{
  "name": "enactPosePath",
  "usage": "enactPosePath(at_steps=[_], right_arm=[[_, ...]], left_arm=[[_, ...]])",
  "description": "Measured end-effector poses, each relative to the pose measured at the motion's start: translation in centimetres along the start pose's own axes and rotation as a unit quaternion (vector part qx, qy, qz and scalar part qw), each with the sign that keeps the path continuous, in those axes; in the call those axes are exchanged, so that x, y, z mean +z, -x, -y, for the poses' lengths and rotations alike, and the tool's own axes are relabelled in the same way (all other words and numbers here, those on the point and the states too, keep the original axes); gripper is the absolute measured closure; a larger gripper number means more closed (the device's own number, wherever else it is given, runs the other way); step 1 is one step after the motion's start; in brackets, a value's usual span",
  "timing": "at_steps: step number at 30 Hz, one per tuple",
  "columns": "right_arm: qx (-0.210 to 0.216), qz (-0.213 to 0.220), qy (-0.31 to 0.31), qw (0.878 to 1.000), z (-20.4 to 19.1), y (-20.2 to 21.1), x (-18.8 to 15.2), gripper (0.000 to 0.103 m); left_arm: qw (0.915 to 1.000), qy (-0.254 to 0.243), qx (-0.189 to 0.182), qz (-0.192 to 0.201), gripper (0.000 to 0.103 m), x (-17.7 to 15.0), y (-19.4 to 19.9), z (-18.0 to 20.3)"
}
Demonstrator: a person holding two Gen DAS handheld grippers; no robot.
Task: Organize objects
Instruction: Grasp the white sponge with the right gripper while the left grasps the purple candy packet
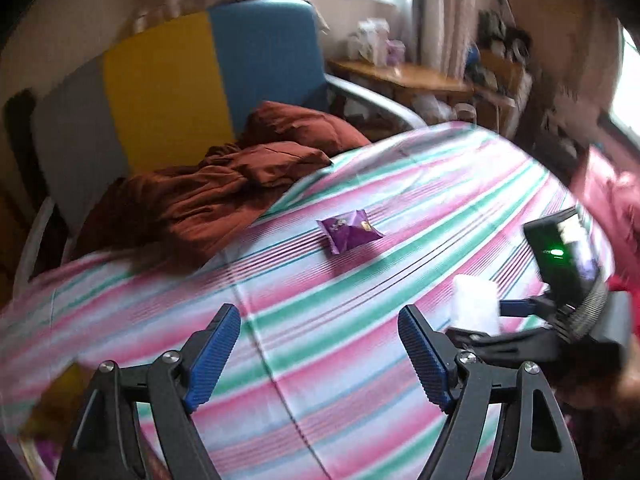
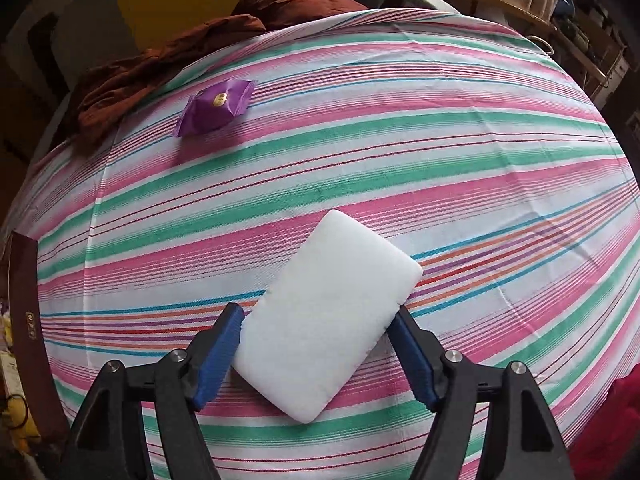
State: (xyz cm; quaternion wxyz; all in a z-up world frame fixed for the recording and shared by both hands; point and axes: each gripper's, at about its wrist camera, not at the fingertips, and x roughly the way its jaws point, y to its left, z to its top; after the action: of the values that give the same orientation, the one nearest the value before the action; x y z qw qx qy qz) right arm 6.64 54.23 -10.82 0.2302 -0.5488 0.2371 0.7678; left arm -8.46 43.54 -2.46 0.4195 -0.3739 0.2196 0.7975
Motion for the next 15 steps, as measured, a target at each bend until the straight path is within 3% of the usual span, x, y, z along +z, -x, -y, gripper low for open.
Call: enactPosePath(at_steps=[8,15], right_arm=[[0.005,-0.006,-0.003,1.0,0.3,0.3,-0.2,0.027],[0.005,-0.008,0.001,1.0,0.3,0.6,-0.4,0.027]], left_arm=[[0.9893,-0.144,0.008,-0.019,0.022,3.8,-8.1,2.3],[0.9817,-0.188,-0.006,-0.03,0.022,5.2,-12.4,2.8]])
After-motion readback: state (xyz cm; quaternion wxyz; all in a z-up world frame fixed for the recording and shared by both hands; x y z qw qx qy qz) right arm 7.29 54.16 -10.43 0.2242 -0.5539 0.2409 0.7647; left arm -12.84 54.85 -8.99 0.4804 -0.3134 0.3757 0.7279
